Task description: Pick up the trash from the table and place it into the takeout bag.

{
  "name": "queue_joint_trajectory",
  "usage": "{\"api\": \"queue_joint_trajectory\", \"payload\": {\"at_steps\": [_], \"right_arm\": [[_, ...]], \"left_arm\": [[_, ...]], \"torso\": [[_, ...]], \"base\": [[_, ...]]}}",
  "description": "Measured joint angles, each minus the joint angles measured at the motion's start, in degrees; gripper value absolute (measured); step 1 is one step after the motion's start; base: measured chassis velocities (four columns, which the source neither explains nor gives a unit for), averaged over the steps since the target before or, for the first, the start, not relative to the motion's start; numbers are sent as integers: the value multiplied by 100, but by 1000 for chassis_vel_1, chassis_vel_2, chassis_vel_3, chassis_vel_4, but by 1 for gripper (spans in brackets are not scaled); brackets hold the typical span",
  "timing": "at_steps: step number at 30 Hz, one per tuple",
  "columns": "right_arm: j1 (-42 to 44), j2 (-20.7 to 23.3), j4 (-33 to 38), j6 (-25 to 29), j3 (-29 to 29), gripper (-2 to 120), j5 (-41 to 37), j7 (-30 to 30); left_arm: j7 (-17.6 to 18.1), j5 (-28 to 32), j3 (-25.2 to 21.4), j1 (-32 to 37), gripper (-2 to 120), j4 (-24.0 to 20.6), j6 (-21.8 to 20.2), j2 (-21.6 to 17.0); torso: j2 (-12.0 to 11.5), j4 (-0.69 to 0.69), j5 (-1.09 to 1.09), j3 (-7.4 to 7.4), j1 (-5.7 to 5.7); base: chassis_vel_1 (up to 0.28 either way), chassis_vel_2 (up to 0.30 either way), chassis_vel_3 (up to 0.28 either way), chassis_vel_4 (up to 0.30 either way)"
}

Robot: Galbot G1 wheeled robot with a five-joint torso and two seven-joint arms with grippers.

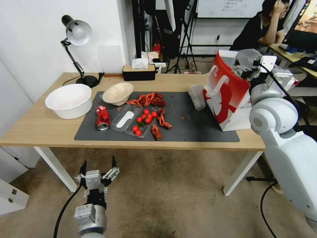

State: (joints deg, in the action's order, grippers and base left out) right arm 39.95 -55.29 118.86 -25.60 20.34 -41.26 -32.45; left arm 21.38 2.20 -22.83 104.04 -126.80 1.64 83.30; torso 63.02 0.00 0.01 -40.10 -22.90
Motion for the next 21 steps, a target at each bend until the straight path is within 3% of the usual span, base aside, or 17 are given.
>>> {"api": "queue_joint_trajectory", "payload": {"at_steps": [8, 12, 16, 18, 20, 21], "right_arm": [[507, 6, 590, 237, 2, 100, -142, 443], [1282, 29, 903, 618, 15, 100, 131, 834], [2737, -260, 1048, 1452, 76, 100, 836, 1149], [2932, -326, 1045, 1602, 87, 100, 943, 1187], [3731, -586, 954, 2376, 92, 100, 1429, 1364], [3731, -586, 954, 2376, 92, 100, 1429, 1364]], "left_arm": [[0, -23, -11, 34, 100, -36, 1, 26], [0, -7, -29, 44, 100, -36, 4, 13], [-5, 18, -21, 29, 100, -35, 9, 13], [-5, 19, -16, 29, 100, -35, 10, 12], [-7, 22, -12, 26, 100, -35, 11, 7], [-7, 22, -12, 26, 100, -35, 11, 7]], "torso": [[0, 0, -1, 0, -1], [0, -2, -2, 0, 0], [0, -1, -1, 0, 0], [0, -1, -2, 0, 0], [0, 0, 0, 1, 0], [0, 0, 0, 1, 0]], "base": [[0, 0, 0, 0], [0, 0, 0, 0], [0, 0, 0, 0], [0, 0, 0, 0], [0, 0, 0, 0], [0, 0, 0, 0]]}}
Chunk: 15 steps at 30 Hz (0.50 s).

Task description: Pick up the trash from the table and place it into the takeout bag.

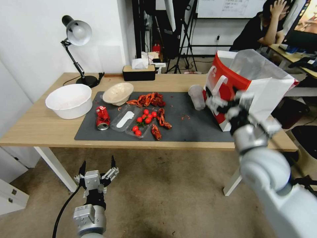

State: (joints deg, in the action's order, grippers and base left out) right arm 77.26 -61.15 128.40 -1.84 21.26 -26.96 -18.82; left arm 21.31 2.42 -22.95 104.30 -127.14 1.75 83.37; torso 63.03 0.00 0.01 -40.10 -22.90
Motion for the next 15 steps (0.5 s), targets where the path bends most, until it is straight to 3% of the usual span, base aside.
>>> {"api": "queue_joint_trajectory", "payload": {"at_steps": [3, 7, 15], "right_arm": [[826, -236, -294, 907, -109, 100, 499, 160], [1325, -432, -633, 1518, -239, 100, 869, 178], [1649, -680, -989, 1738, -453, 100, 1101, 148]], "left_arm": [[0, 18, 0, -13, 100, 2, 1, -36], [-1, 27, 10, -25, 100, 19, 2, -51], [-3, 59, 29, -19, 100, 22, 7, -91]], "torso": [[0, -1, 0, 0, 0], [0, 0, 0, 0, -1], [-1, 1, 0, 0, -2]], "base": [[0, 0, 0, 0], [0, 0, 0, 0], [0, 0, 0, 0]]}}
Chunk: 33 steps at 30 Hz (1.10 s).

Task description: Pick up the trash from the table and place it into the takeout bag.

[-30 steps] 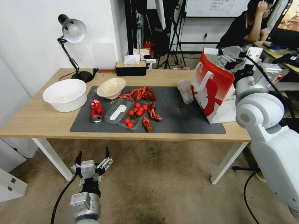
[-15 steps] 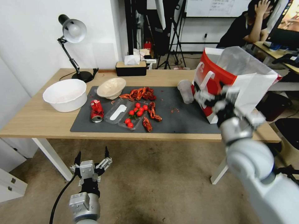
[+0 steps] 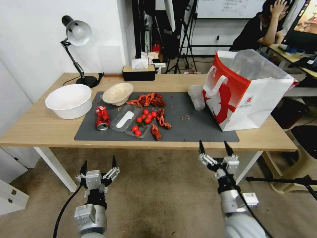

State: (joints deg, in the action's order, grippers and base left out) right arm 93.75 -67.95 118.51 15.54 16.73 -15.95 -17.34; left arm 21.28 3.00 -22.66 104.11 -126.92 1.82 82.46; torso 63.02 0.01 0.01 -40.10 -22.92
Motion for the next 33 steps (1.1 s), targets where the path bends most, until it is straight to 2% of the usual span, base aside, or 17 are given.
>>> {"api": "queue_joint_trajectory", "payload": {"at_steps": [19, 27, 33], "right_arm": [[-135, -59, -145, -118, -143, 100, 71, -11], [-753, 38, -186, -483, -341, 100, 68, -59], [-1541, 206, -173, -1081, -601, 100, -30, -169]], "left_arm": [[0, 60, 26, -48, 100, 58, 6, -30], [0, 71, 30, -65, 100, 58, -2, -40], [-5, 70, 26, -65, 100, 58, -8, -43]], "torso": [[0, -1, 0, 0, 0], [0, -1, -1, -1, 0], [0, -1, -1, -1, 0]], "base": [[0, 0, 0, 0], [0, 0, 0, 0], [0, 0, 0, 0]]}}
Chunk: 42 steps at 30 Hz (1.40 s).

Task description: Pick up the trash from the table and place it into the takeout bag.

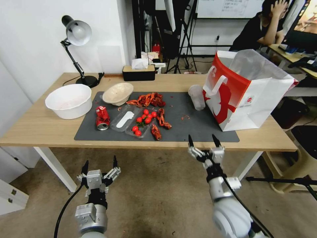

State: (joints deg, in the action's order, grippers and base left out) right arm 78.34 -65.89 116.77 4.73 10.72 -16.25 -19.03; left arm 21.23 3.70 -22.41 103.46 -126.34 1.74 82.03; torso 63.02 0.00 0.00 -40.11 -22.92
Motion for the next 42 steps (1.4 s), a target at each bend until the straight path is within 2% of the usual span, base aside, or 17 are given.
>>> {"api": "queue_joint_trajectory", "payload": {"at_steps": [3, 5, 7, 10, 18, 22, 29, 42], "right_arm": [[-294, 91, 55, -283, -133, 100, -82, -99], [-717, 199, 81, -658, -299, 100, -247, -216], [-816, 219, 70, -733, -330, 100, -285, -234], [-1493, 306, -141, -1228, -482, 100, -499, -341], [-2818, 489, -705, -2020, -928, 100, -1255, -648], [-3210, 482, -909, -2259, -1122, 100, -1471, -847], [-4055, 363, -1396, -2985, -1381, 100, -2108, -1202], [-4418, 222, -1847, -3266, -1461, 100, -2585, -1271]], "left_arm": [[0, -12, 3, 3, 100, 0, -1, 14], [-1, -40, 14, 6, 100, 2, -3, 43], [-1, -43, 17, 7, 100, 3, -3, 47], [-3, -54, 8, 23, 100, -1, -4, 54], [-6, -55, -53, 59, 100, -45, -7, 47], [-7, -55, -57, 49, 100, -45, -10, 44], [-6, -51, -56, 27, 100, -15, -17, 45], [-6, -45, -55, 9, 100, 3, -17, 39]], "torso": [[0, 0, 1, 0, 0], [0, 1, 0, 0, 0], [0, 1, 1, 0, 0], [0, 2, 1, 0, 0], [0, 0, 1, 0, 0], [0, 1, 0, -1, 0], [0, 1, 1, 0, 0], [0, 0, 0, 0, -1]], "base": [[0, 0, 0, 0], [0, 0, 0, 0], [0, 0, 0, 0], [0, 0, 0, 0], [0, 0, 0, 0], [0, 0, 0, 0], [0, 0, 0, 0], [0, 0, 0, 0]]}}
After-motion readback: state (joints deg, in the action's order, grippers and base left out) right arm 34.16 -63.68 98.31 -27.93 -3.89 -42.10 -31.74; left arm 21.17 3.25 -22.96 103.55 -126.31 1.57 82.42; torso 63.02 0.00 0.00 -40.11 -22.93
